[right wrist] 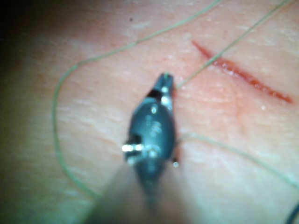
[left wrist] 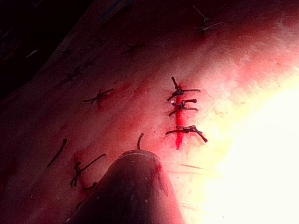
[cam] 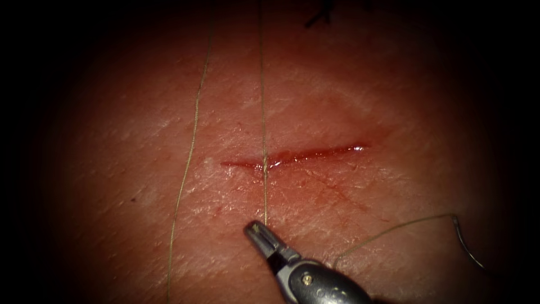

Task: Wound Closure

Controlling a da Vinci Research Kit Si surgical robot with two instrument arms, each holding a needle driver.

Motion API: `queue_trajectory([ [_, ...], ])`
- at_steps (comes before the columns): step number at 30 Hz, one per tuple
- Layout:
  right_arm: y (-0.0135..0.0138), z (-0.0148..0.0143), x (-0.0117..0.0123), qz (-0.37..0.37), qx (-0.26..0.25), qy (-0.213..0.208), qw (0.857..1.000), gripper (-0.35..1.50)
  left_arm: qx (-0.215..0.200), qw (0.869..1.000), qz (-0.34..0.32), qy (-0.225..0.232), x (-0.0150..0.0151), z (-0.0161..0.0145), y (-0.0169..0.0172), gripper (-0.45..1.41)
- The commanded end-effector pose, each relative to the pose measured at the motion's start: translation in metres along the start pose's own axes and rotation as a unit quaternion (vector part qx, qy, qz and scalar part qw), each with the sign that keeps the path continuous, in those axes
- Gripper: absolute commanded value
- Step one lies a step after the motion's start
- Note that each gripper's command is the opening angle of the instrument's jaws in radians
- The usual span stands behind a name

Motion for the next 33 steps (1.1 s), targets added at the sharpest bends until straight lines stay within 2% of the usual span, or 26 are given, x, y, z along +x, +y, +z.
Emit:
queue_trajectory([
  [1,-0.0002,0.0008,-0.0002,0.000,0.001,0.000,1.000,-0.35,0.004,1.000,-0.001,0.000,0.0004,0.0003,-0.0003,-0.45],
  [5,0.0004,0.0013,0.0006,-0.003,0.000,0.001,1.000,-0.35,-0.005,1.000,-0.004,0.002,0.0003,0.0001,0.0012,-0.45],
  [12,0.0005,0.0034,0.0016,-0.071,0.066,-0.042,0.994,-0.35,-0.018,1.000,-0.002,-0.001,0.0007,-0.0025,0.0043,-0.45],
  [13,0.0004,0.0034,0.0018,-0.075,0.072,-0.040,0.994,-0.05,-0.020,1.000,-0.004,-0.001,0.0006,-0.0031,0.0049,-0.45],
  [15,0.0004,0.0027,0.0026,-0.092,0.082,-0.037,0.992,0.36,-0.022,1.000,-0.005,-0.003,0.0004,-0.0039,0.0057,-0.45],
  [16,0.0004,0.0024,0.0030,-0.100,0.087,-0.035,0.991,0.44,-0.023,1.000,-0.006,-0.003,0.0002,-0.0043,0.0061,-0.45],
  [17,0.0004,0.0024,0.0030,-0.100,0.087,-0.035,0.991,0.44,-0.023,1.000,-0.006,-0.003,0.0002,-0.0043,0.0061,-0.45],
  [18,0.0006,0.0009,0.0047,-0.121,0.098,-0.031,0.987,0.98,-0.026,1.000,-0.006,-0.004,-0.0002,-0.0054,0.0070,-0.45],
  [19,0.0007,0.0000,0.0055,-0.118,0.094,-0.034,0.988,1.16,-0.029,1.000,-0.005,-0.004,-0.0006,-0.0061,0.0076,-0.45],
  [23,0.0008,-0.0021,0.0071,-0.114,0.103,-0.035,0.988,1.30,-0.036,0.999,-0.003,-0.004,-0.0015,-0.0079,0.0088,-0.45],
  [26,0.0011,-0.0049,0.0085,-0.111,0.126,-0.044,0.985,1.38,-0.044,0.999,0.000,-0.002,-0.0026,-0.0100,0.0106,-0.45],
  [28,0.0017,-0.0059,0.0092,-0.108,0.152,-0.051,0.981,1.30,-0.046,0.999,0.002,-0.003,-0.0032,-0.0110,0.0117,-0.45],
  [29,0.0030,-0.0065,0.0102,-0.103,0.160,-0.056,0.980,1.23,-0.047,0.999,0.003,-0.003,-0.0036,-0.0121,0.0127,-0.45],
  [33,0.0066,-0.0060,0.0122,-0.090,0.158,-0.041,0.982,1.16,-0.051,0.999,0.010,-0.003,-0.0045,-0.0143,0.0156,-0.45],
])
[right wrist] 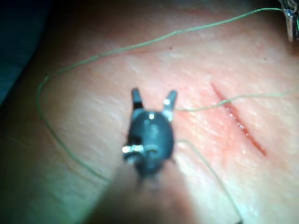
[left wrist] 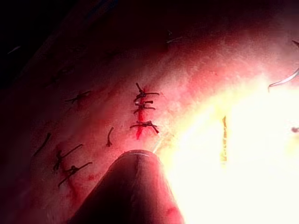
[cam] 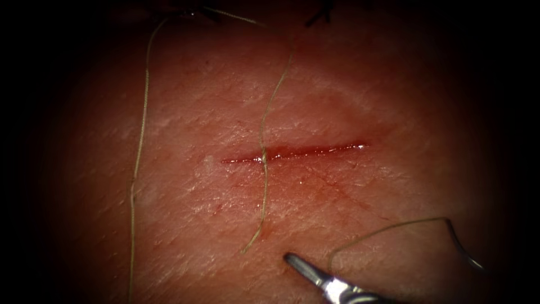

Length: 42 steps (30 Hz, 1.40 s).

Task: Wound Closure

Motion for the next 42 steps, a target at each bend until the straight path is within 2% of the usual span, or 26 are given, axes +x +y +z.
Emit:
queue_trajectory([
  [1,0.0024,0.0008,0.0001,0.001,-0.002,0.004,1.000,1.11,0.002,1.000,0.002,0.001,0.0002,0.0002,0.0003,-0.45],
  [2,0.0034,0.0009,0.0002,0.003,-0.001,0.004,1.000,1.06,0.002,1.000,0.003,0.001,0.0001,-0.0001,0.0011,-0.45],
  [3,0.0058,0.0016,0.0003,0.006,0.000,0.004,1.000,0.96,0.001,1.000,0.008,0.002,-0.0002,-0.0008,0.0028,-0.45],
  [6,0.0088,0.0030,-0.0001,0.007,0.002,0.007,1.000,0.86,0.000,1.000,0.013,0.002,-0.0006,-0.0017,0.0051,-0.45],
  [8,0.0110,0.0043,-0.0006,0.004,0.009,0.006,1.000,0.72,0.001,1.000,0.014,0.002,-0.0008,-0.0024,0.0065,-0.45],
  [9,0.0129,0.0058,-0.0010,-0.003,0.020,0.007,1.000,0.44,0.000,1.000,0.015,0.002,-0.0010,-0.0029,0.0076,-0.45],
  [11,0.0142,0.0070,-0.0013,-0.005,0.029,0.005,1.000,-0.01,-0.002,1.000,0.016,0.003,-0.0011,-0.0033,0.0085,-0.45],
  [12,0.0152,0.0086,-0.0017,-0.007,0.040,0.005,0.999,-0.35,-0.002,1.000,0.016,0.003,-0.0012,-0.0037,0.0094,-0.45],
  [16,0.0163,0.0113,-0.0031,-0.018,0.048,0.009,0.999,-0.35,-0.002,1.000,0.017,0.005,-0.0013,-0.0040,0.0106,-0.45],
  [17,0.0166,0.0126,-0.0042,-0.019,0.047,0.010,0.999,-0.35,-0.001,1.000,0.017,0.007,-0.0015,-0.0040,0.0113,-0.45],
  [21,0.0174,0.0146,-0.0064,-0.023,0.038,0.009,0.999,-0.35,-0.005,1.000,0.020,0.013,-0.0018,-0.0032,0.0133,-0.45],
  [25,0.0186,0.0157,-0.0076,-0.005,0.022,0.047,0.999,-0.35,-0.009,0.999,0.023,0.022,-0.0021,-0.0010,0.0156,-0.45],
  [34,0.0195,0.0154,-0.0066,0.060,0.068,0.138,0.986,-0.35,-0.007,0.999,0.031,0.007,-0.0025,0.0052,0.0163,-0.45],
  [35,0.0195,0.0153,-0.0065,0.076,0.085,0.157,0.981,-0.35,-0.008,0.999,0.034,0.003,-0.0028,0.0060,0.0160,-0.45],
  [38,0.0193,0.0153,-0.0063,0.090,0.110,0.172,0.975,-0.35,-0.008,0.999,0.039,-0.003,-0.0034,0.0071,0.0155,-0.45],
  [39,0.0191,0.0155,-0.0062,0.101,0.136,0.185,0.968,-0.35,-0.008,0.999,0.041,-0.008,-0.0037,0.0079,0.0152,-0.45],
  [42,0.0189,0.0155,-0.0061,0.106,0.168,0.195,0.960,-0.35,-0.008,0.999,0.047,-0.011,-0.0040,0.0087,0.0148,-0.45],
])
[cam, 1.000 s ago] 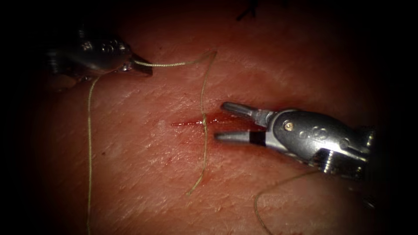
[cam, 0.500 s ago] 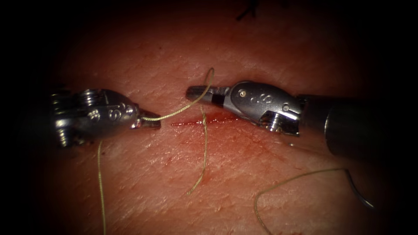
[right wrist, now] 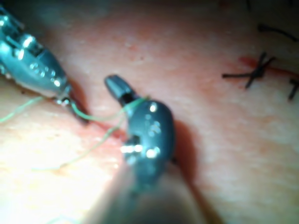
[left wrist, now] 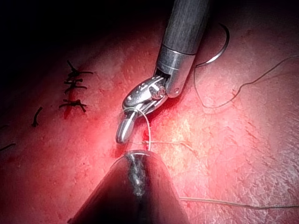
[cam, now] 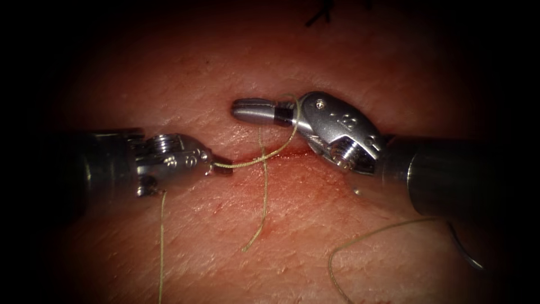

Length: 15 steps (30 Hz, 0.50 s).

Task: Wound Closure

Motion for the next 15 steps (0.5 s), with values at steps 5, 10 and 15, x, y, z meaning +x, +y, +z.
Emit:
queue_trajectory([
  [5,-0.0004,0.0009,-0.0004,0.008,0.060,0.003,0.998,-0.35,0.001,1.000,-0.001,0.001,-0.0011,0.0018,-0.0015,-0.45],
  [10,-0.0016,0.0011,-0.0007,0.005,0.109,-0.012,0.994,-0.35,0.004,1.000,-0.005,0.000,-0.0016,0.0028,-0.0021,-0.45],
  [15,-0.0019,0.0008,-0.0005,0.000,0.157,-0.045,0.987,-0.35,0.004,1.000,-0.005,-0.003,-0.0016,0.0031,-0.0024,-0.45],
])
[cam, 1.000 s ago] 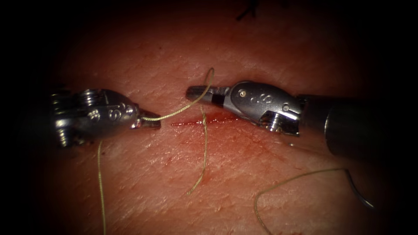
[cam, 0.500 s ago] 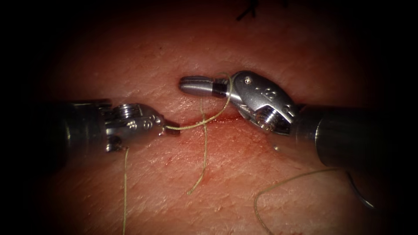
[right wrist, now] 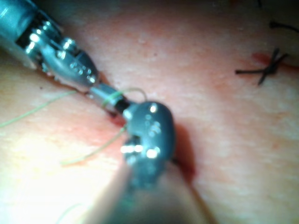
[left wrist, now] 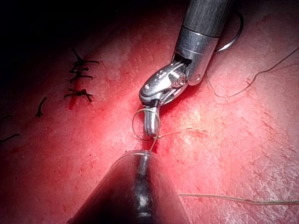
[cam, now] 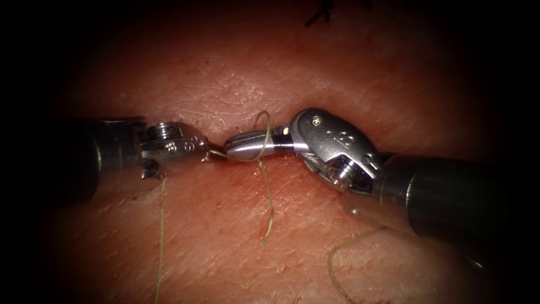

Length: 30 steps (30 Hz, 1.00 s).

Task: Wound Closure

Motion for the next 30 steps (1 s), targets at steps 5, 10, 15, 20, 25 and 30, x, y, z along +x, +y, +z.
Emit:
queue_trajectory([
  [5,0.0008,0.0004,-0.0002,-0.013,0.031,-0.025,0.999,0.07,-0.002,1.000,-0.003,-0.003,0.0011,0.0004,0.0007,-0.45],
  [10,0.0019,0.0006,0.0005,-0.039,0.106,-0.096,0.989,0.12,-0.010,1.000,-0.008,-0.004,0.0024,-0.0011,0.0011,-0.45],
  [15,0.0025,0.0014,0.0011,-0.057,0.169,-0.141,0.974,0.29,-0.010,1.000,-0.008,-0.006,0.0028,-0.0019,0.0009,-0.45],
  [20,0.0027,0.0018,0.0019,-0.073,0.207,-0.164,0.962,0.37,-0.009,1.000,-0.007,-0.007,0.0027,-0.0019,0.0007,-0.45],
  [25,0.0011,0.0029,0.0029,-0.086,0.255,-0.160,0.950,0.44,-0.008,1.000,-0.003,-0.011,0.0020,-0.0017,0.0000,-0.45],
  [30,-0.0002,0.0036,0.0027,-0.103,0.294,-0.175,0.934,0.44,-0.007,1.000,-0.002,-0.016,0.0018,-0.0015,0.0001,-0.45],
])
